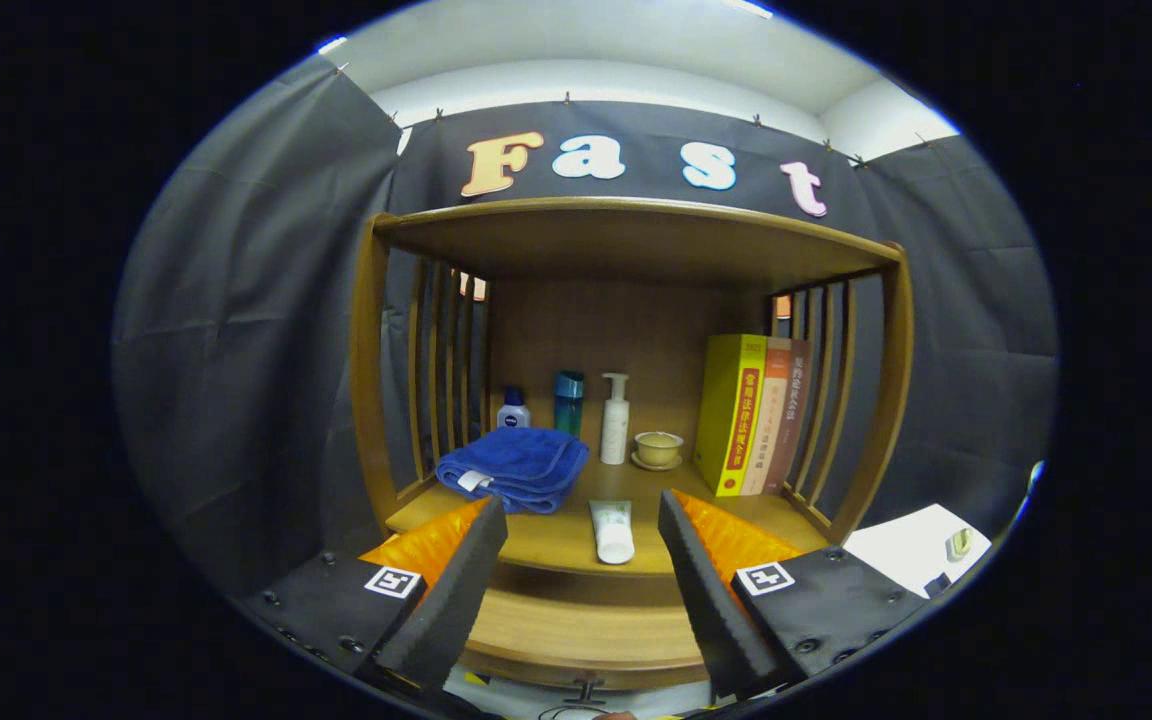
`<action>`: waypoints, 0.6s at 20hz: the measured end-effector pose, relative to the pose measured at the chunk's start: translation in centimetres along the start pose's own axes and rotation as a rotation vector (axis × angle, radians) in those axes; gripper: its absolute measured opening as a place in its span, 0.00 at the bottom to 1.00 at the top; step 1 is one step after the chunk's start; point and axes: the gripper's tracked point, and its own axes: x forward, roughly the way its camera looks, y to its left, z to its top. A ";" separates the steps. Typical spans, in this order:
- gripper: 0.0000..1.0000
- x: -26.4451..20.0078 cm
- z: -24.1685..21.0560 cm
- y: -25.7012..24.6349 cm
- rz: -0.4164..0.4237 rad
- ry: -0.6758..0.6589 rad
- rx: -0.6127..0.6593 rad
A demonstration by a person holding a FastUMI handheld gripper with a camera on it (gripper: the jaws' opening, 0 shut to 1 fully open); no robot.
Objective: Pull open the drawer, take out the items inside it, and place them on the countertop above the cabinet.
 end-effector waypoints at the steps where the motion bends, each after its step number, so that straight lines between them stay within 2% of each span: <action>1: 0.99 -0.6 -0.4 -0.2 -0.011 -0.016 -0.005; 6: 0.99 -4.3 -1.8 0.1 -0.039 -0.066 -0.002; 12: 0.99 -6.4 -6.1 -0.7 -0.067 -0.041 0.026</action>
